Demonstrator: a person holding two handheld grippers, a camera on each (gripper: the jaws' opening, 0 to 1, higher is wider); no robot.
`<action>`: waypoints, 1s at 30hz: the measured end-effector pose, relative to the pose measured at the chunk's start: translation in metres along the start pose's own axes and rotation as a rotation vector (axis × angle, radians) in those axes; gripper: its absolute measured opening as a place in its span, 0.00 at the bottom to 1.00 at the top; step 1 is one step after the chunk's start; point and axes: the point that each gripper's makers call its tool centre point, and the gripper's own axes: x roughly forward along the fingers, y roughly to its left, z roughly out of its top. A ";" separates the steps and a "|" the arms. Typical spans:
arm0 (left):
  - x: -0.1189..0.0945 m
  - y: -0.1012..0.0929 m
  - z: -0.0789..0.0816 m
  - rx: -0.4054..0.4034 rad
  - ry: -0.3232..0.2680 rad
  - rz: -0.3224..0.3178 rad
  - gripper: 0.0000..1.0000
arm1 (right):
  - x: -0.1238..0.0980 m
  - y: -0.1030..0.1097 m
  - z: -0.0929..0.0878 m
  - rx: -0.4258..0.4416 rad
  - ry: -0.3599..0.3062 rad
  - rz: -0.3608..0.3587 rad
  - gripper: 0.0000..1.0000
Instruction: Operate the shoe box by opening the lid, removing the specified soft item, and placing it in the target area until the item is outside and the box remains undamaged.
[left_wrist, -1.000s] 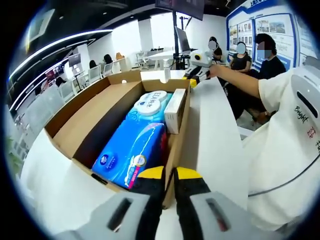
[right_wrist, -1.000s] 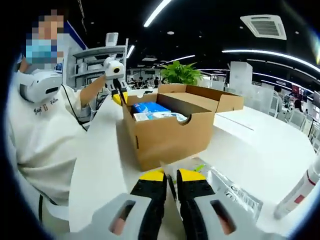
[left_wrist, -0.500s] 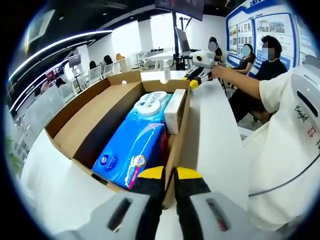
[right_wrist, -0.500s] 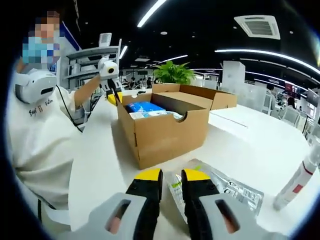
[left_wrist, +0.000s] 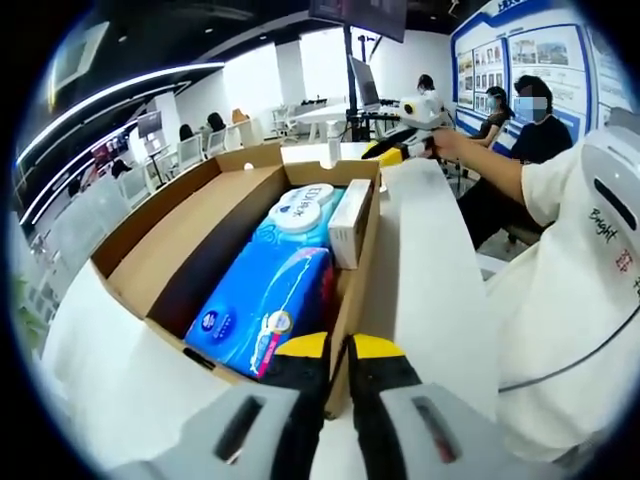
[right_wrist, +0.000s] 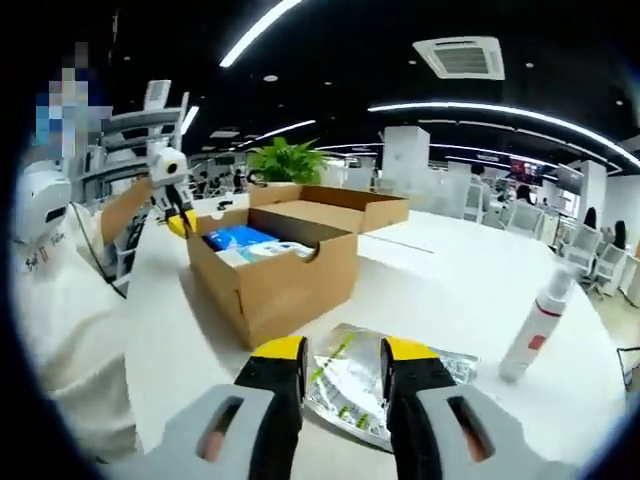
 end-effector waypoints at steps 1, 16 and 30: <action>0.000 0.000 0.000 0.000 -0.002 0.000 0.07 | -0.001 -0.004 -0.001 0.013 -0.001 -0.029 0.35; 0.000 0.000 0.001 -0.038 0.003 -0.015 0.06 | -0.001 -0.023 -0.023 0.085 0.085 -0.256 0.61; 0.000 0.000 0.001 -0.036 0.002 -0.016 0.06 | 0.011 -0.027 -0.058 0.135 0.194 -0.355 0.69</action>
